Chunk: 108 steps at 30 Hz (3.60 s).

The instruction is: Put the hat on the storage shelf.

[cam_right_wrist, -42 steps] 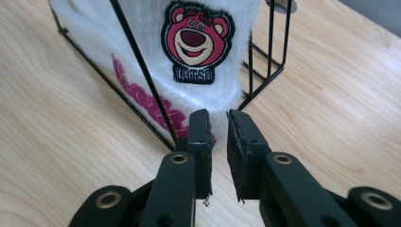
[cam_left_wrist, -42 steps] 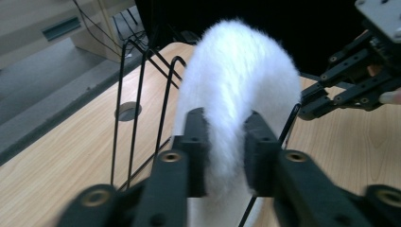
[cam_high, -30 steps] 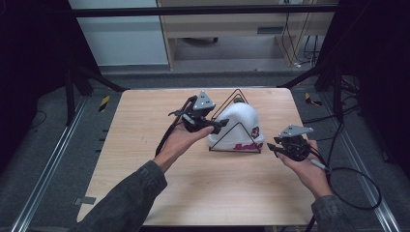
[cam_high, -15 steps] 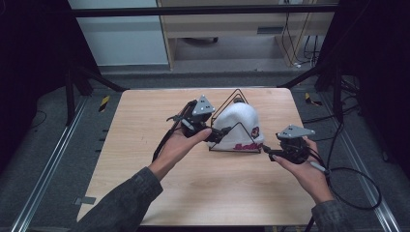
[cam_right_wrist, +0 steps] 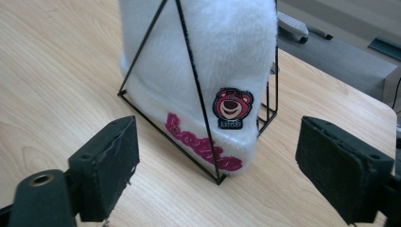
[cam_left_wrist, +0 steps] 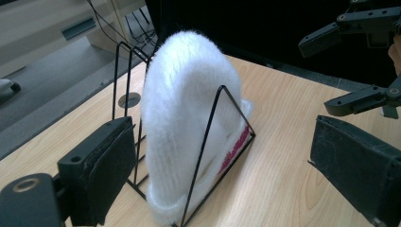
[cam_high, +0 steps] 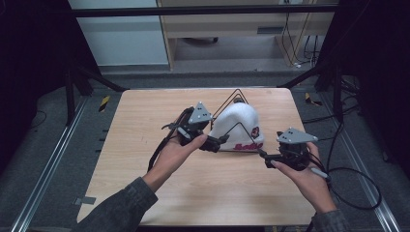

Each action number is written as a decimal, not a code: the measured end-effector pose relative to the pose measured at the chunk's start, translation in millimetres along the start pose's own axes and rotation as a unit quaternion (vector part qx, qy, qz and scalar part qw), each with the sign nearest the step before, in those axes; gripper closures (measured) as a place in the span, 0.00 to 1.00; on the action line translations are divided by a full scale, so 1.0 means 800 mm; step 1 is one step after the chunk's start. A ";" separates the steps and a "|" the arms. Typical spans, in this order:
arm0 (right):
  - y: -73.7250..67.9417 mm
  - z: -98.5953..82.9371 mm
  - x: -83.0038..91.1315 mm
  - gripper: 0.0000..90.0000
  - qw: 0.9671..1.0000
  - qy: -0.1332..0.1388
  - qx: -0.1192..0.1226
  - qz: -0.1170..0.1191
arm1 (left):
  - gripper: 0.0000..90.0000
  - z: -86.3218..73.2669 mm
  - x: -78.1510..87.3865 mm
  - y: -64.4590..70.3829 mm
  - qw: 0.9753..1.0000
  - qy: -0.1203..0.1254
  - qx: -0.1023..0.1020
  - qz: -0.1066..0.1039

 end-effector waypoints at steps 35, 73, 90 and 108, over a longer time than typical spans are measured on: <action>-0.043 0.042 -0.005 0.06 0.999 0.037 0.024 0.021 | 0.09 -0.100 0.123 -0.045 0.996 -0.009 0.045 0.079; -0.165 0.009 -0.171 0.12 0.986 -0.073 0.025 0.147 | 0.08 -0.305 0.198 -0.127 0.974 -0.116 0.103 0.162; -0.211 -0.012 -0.238 0.12 0.986 -0.073 -0.025 0.149 | 0.07 -0.326 0.172 -0.142 0.971 -0.138 0.112 0.162; -0.211 -0.032 -0.257 0.06 0.990 -0.087 -0.036 0.109 | 0.05 -0.336 0.171 -0.151 0.962 -0.141 0.142 0.185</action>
Point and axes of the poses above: each handheld gripper's, and its own axes: x roughly backward along the jaws, z roughly out of its top, y roughly to its right, the point moved 4 cm from there along -x, roughly forward along the jaws, and after that the axes turned 8 degrees about y, right-handed, at the moved point
